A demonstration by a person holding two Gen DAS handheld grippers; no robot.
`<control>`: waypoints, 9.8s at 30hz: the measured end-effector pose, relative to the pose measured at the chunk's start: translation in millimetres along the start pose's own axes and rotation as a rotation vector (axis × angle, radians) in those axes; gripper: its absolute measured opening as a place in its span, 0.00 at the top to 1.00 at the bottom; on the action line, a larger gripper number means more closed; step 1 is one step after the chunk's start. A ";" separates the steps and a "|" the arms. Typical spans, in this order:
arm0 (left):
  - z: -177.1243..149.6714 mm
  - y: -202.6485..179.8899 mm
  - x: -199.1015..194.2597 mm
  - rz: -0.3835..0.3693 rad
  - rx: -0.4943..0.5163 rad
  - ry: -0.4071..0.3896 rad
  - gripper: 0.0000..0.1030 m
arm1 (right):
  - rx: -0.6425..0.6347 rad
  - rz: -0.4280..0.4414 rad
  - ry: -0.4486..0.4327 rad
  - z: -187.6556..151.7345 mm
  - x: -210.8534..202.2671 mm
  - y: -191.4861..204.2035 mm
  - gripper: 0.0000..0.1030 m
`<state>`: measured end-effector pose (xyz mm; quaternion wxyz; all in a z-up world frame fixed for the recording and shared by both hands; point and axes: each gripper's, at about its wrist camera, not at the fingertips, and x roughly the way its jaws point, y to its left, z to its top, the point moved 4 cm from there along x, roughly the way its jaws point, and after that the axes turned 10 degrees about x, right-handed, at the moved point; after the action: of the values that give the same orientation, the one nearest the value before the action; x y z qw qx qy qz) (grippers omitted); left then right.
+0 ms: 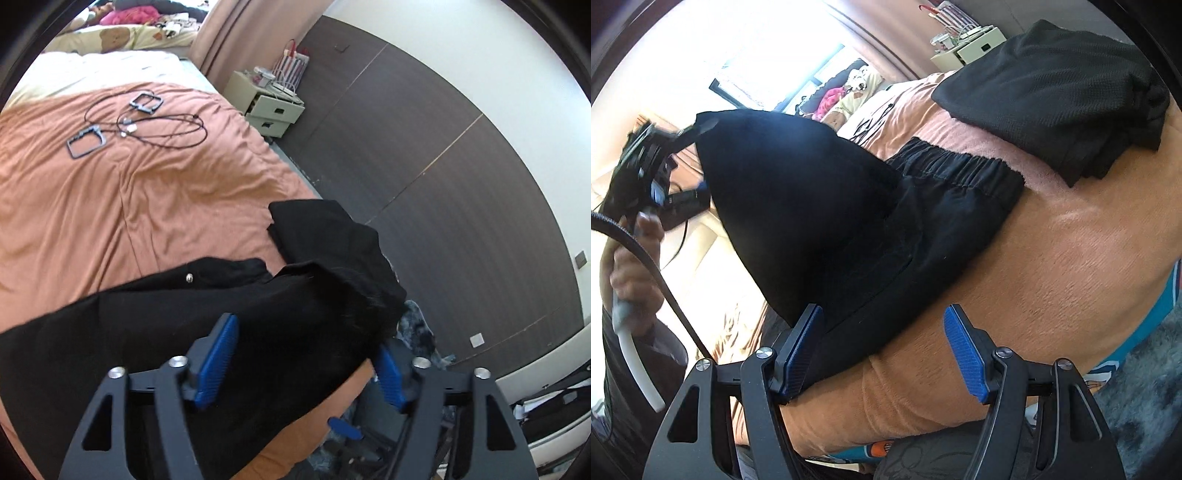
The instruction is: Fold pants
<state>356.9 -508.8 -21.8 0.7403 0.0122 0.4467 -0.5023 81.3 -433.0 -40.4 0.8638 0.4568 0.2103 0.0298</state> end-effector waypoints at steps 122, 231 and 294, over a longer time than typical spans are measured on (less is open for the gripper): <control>-247.2 225.5 -78.5 0.304 -0.332 0.028 0.12 | -0.542 -0.232 0.056 107.9 112.5 172.1 0.88; -278.5 240.7 -103.1 0.137 -0.658 -0.126 0.49 | 0.314 -0.034 0.022 40.8 17.5 -39.1 0.85; -264.9 273.6 -136.7 0.118 -0.688 -0.148 0.44 | 0.314 0.020 0.057 19.9 53.9 -18.4 0.85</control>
<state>378.2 -149.5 -206.6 0.7590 -0.2483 0.5335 -0.2786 135.5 -446.0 -63.4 0.7752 0.5872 0.2322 0.0181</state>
